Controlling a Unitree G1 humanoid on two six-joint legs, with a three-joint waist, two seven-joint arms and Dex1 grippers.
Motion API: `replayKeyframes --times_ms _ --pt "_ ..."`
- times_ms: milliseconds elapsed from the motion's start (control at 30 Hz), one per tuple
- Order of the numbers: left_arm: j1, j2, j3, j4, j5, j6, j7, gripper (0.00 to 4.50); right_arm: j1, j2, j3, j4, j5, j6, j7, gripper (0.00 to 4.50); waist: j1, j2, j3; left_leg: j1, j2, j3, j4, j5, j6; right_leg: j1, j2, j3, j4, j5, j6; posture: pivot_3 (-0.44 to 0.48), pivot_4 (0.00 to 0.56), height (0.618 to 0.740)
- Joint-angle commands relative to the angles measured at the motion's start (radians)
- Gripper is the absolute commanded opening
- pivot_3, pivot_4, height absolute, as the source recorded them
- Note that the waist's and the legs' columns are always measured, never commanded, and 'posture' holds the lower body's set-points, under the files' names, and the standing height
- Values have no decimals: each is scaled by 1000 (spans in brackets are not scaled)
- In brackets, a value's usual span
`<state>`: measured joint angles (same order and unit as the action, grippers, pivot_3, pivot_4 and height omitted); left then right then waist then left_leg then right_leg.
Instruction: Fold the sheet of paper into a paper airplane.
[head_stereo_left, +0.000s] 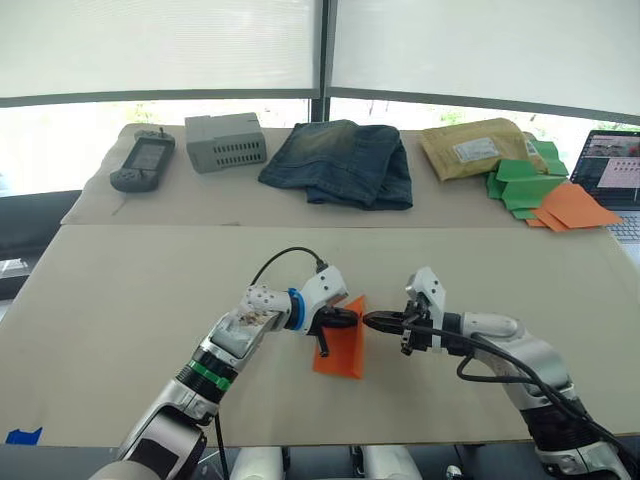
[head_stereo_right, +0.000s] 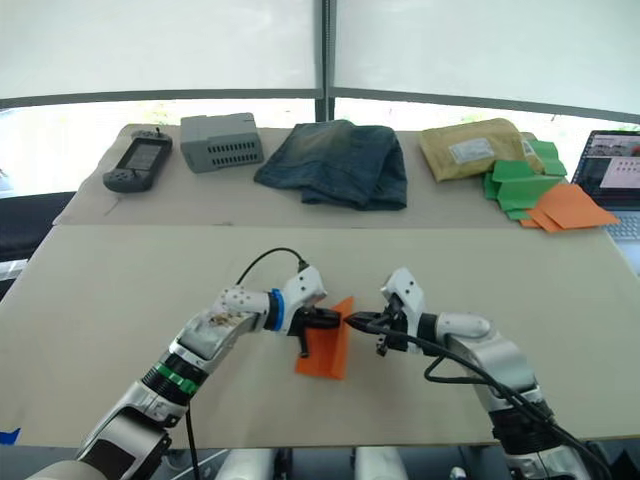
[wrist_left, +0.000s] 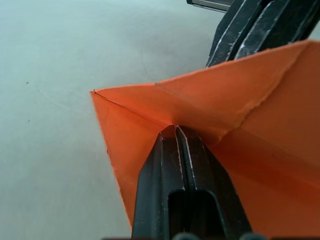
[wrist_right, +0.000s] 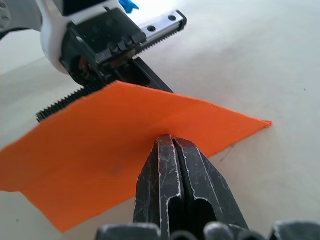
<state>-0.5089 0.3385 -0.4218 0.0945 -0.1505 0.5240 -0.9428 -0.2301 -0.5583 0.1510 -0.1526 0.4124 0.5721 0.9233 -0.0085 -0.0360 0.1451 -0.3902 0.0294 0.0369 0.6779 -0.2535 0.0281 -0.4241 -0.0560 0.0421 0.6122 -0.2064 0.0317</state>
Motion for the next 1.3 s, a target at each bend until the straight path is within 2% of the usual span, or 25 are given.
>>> replayKeyframes --times_ms 33,200,533,700,867,1067,1200,1300 --pt "35 51 11 7 25 51 13 47 -29 12 11 18 -16 -37 14 0 -7 0 0 0 0 0 0 0 0 0 0 0 0 0 -1 0 150 722" --pt "53 73 34 -24 18 76 23 47 -57 40 39 58 -39 -54 23 0 -13 0 0 2 2 0 0 0 0 0 2 0 2 1 -2 0 150 722" --pt "61 56 50 -35 11 101 50 47 -102 83 74 113 -81 -76 25 0 -9 0 0 2 1 1 0 0 0 0 2 0 2 1 -2 0 150 722" --pt "13 133 169 5 -8 99 56 47 -103 85 126 161 -146 -75 14 0 -15 0 0 4 2 1 0 0 0 0 3 0 3 2 -4 0 150 722" --pt "-37 150 272 -1 -84 144 45 47 -111 96 149 203 -177 -80 4 0 -15 0 0 6 3 0 0 0 0 0 5 0 8 0 -7 0 150 722" --pt "2 123 211 -147 -152 162 -40 47 -110 112 148 227 -198 -94 -8 0 -8 0 0 5 2 1 0 0 0 -1 2 1 10 -2 -6 0 150 722" --pt "20 113 152 -177 -145 155 -59 47 -104 115 137 229 -203 -93 -25 0 -12 0 0 6 2 2 0 0 0 -1 2 1 11 -2 -6 0 150 722" --pt "28 137 81 -156 -83 136 -62 47 -97 117 122 225 -195 -89 -39 0 -9 0 0 7 2 1 1 0 0 0 3 1 12 -2 -7 0 150 722"
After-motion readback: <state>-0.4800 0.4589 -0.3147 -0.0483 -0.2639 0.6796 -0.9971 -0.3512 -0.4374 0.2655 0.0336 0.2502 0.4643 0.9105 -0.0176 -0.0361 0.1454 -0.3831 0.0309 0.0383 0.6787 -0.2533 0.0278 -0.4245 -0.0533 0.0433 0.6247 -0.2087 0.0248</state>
